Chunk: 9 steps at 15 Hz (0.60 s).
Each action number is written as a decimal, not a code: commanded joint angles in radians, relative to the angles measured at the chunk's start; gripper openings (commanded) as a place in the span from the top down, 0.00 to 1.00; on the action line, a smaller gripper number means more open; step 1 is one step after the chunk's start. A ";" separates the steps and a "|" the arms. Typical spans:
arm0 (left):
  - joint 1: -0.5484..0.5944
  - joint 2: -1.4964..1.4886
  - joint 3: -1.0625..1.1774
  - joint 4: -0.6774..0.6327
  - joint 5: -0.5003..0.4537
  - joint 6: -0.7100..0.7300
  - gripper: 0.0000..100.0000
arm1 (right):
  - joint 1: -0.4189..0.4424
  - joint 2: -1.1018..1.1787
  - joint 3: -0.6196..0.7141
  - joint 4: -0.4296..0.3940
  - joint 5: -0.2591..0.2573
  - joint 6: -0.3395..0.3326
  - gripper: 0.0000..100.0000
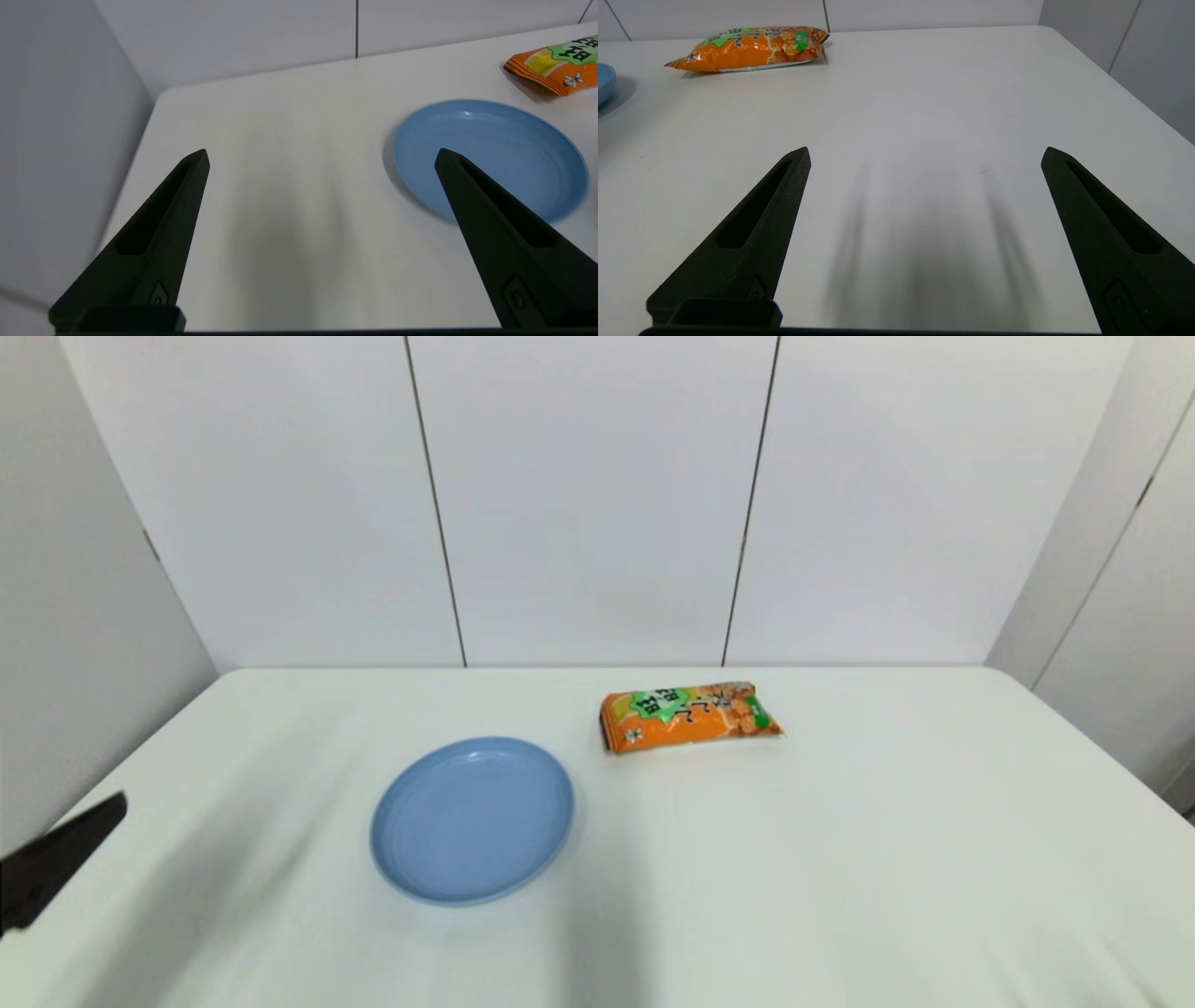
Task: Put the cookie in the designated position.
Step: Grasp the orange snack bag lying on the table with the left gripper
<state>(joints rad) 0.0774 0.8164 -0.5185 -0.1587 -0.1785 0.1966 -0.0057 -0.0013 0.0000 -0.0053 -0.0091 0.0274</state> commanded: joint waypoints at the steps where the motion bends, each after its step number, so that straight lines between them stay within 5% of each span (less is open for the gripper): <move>1: -0.306 0.857 -0.739 -0.012 -0.053 0.152 0.00 | 0.000 0.001 0.002 -0.001 0.000 0.000 0.00; 9: -0.593 1.383 -1.359 0.252 -0.058 0.331 0.00 | 0.000 0.001 0.002 -0.001 0.000 0.000 0.00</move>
<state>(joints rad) -0.4102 1.9415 -1.6617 -0.0534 -0.2323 0.4117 -0.0053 -0.0013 0.0000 -0.0057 -0.0091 0.0274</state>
